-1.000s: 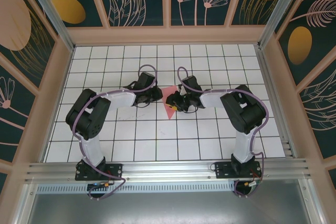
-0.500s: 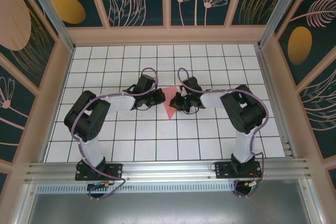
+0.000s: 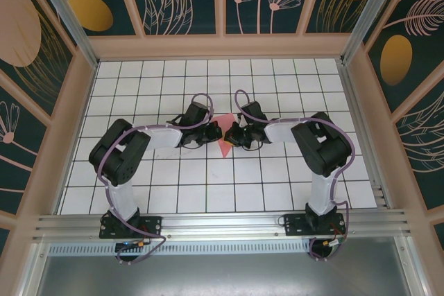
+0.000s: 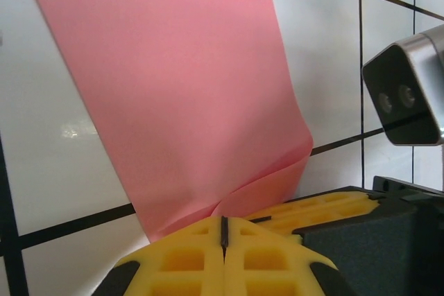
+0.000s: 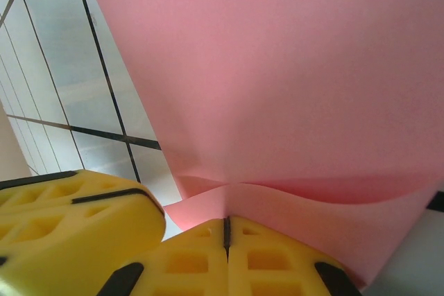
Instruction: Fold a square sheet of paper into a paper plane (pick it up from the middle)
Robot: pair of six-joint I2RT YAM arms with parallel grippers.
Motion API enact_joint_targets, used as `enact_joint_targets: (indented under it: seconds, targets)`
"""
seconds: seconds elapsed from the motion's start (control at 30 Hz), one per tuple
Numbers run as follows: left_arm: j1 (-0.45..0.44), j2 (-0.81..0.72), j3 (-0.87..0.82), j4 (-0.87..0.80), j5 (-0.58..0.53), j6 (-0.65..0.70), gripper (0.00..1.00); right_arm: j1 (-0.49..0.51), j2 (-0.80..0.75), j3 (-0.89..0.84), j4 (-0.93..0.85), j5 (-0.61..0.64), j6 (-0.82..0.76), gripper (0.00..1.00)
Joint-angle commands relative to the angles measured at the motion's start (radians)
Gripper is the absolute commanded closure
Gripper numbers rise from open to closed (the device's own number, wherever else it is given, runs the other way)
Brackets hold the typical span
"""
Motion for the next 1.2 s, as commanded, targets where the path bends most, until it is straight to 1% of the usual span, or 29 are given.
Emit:
enact_joint_targets:
  seconds: [0.0,0.43,0.73,0.97,1.17]
  targets:
    - [-0.009,0.021,0.000,0.003,0.005,-0.016,1.00,-0.006,0.026,-0.014,-0.043,0.029,-0.004,1.00]
    - [-0.017,0.050,-0.007,-0.030,-0.017,-0.010,1.00,-0.013,0.011,-0.019,-0.031,0.020,-0.007,1.00]
    - [-0.023,0.063,-0.032,-0.063,-0.055,-0.002,1.00,-0.020,-0.072,-0.030,0.049,-0.041,-0.055,1.00]
    - [-0.026,0.055,-0.046,-0.072,-0.081,-0.006,1.00,-0.009,-0.178,-0.102,0.055,-0.074,-0.086,1.00]
    - [-0.029,0.054,-0.049,-0.067,-0.093,-0.010,1.00,0.020,-0.203,-0.169,0.052,-0.076,-0.077,1.00]
